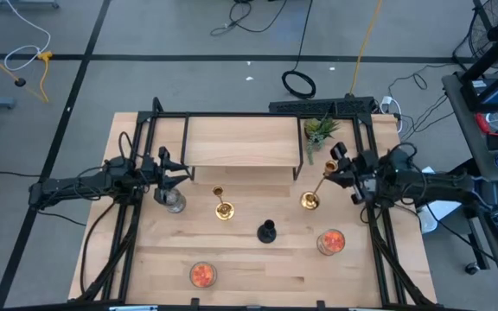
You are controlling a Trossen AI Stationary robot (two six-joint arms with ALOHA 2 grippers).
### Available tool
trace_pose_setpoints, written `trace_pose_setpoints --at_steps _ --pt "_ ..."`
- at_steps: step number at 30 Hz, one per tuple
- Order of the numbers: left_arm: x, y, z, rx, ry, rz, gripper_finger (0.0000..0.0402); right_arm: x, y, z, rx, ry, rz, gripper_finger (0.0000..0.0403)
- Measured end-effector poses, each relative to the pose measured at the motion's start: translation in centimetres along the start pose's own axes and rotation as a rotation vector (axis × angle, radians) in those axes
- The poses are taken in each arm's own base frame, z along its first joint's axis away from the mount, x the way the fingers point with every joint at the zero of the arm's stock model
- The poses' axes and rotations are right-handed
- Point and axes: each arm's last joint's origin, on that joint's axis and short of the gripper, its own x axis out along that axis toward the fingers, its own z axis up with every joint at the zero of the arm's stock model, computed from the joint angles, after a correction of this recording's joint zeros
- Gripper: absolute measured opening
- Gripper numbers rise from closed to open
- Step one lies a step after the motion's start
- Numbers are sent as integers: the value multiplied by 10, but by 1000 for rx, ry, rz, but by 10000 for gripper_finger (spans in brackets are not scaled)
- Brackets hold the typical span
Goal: Pick & Place candle stick holders
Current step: Put the right gold candle holder on the shelf
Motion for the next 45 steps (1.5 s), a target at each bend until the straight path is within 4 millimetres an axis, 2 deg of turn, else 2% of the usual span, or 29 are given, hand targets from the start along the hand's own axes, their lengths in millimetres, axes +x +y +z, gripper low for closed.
trace_pose_setpoints --at_steps 9,13,16,22,27,30,38,45 --pt "0 0 3 9 -34 -2 154 77 -18 55 -110 -26 43 15" --pt "0 0 4 17 -37 -3 154 97 -39 78 -181 2 -40 15" --pt "0 0 4 20 -37 -2 154 104 -61 87 -202 17 -164 15" --pt "0 0 3 20 -37 -2 154 96 -111 89 -277 53 -356 15" --pt "0 0 3 17 -37 -3 154 83 -148 74 -259 111 -475 15" --pt "0 0 3 16 -36 -3 154 80 -165 63 -233 131 -508 15" --pt "0 0 3 15 -36 -3 154 68 -187 56 -243 131 -572 15" --pt "0 0 3 12 -35 -4 154 62 -193 53 -208 156 -601 15"
